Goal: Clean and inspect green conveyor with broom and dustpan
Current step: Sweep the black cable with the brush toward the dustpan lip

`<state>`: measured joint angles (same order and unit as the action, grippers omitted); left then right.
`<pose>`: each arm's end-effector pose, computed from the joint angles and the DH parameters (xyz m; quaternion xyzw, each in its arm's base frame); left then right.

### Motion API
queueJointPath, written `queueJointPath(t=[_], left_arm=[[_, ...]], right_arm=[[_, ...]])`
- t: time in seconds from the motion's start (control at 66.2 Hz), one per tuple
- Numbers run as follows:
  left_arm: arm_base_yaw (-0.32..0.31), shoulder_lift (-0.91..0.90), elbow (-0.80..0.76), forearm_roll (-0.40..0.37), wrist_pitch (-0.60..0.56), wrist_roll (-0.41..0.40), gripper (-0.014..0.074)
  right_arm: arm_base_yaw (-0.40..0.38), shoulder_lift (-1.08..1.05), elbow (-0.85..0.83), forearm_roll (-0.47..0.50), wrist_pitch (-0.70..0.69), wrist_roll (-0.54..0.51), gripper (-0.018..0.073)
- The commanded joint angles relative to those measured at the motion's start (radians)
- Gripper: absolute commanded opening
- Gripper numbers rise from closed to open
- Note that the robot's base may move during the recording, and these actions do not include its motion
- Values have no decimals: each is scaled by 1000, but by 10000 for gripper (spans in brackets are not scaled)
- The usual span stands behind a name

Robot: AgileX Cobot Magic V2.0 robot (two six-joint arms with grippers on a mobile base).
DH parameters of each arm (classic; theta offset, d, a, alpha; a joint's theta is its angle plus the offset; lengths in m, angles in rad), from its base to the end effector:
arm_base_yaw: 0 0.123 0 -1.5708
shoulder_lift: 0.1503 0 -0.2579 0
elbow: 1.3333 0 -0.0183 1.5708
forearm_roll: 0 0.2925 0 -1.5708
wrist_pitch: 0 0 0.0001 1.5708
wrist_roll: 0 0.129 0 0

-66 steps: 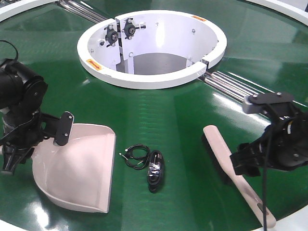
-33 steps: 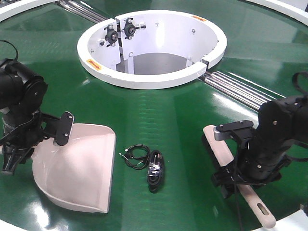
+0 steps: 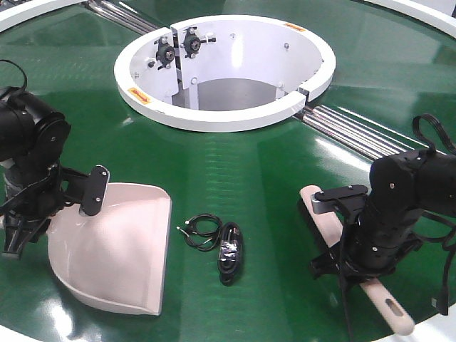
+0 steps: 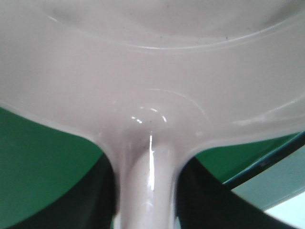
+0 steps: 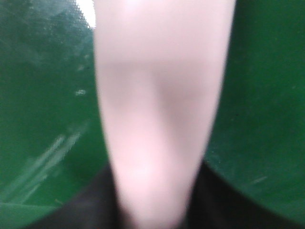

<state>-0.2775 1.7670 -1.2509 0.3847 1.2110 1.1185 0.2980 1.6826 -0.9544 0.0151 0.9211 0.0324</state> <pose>0.3547 -0.0539 0.1399 -0.6867 -0.7043 -0.1473 0.1030 0.2990 0.0935 0.0829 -0.1279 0.9918 0.0067 0.0033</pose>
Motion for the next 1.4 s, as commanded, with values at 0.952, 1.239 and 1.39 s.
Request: queueJointPath(t=[0.952,1.239,1.39], left_arm=[[-8,-40,-27,11,36,-6,-7],[-8,-40,-27,11,36,-6,-7],[-8,-40,-27,11,36,-6,-7]], right_arm=[[254,47,-255,65,236,374,-4],[325,144,-369,64,319,397,-4],[379,230,-468,76,371,410,-4]])
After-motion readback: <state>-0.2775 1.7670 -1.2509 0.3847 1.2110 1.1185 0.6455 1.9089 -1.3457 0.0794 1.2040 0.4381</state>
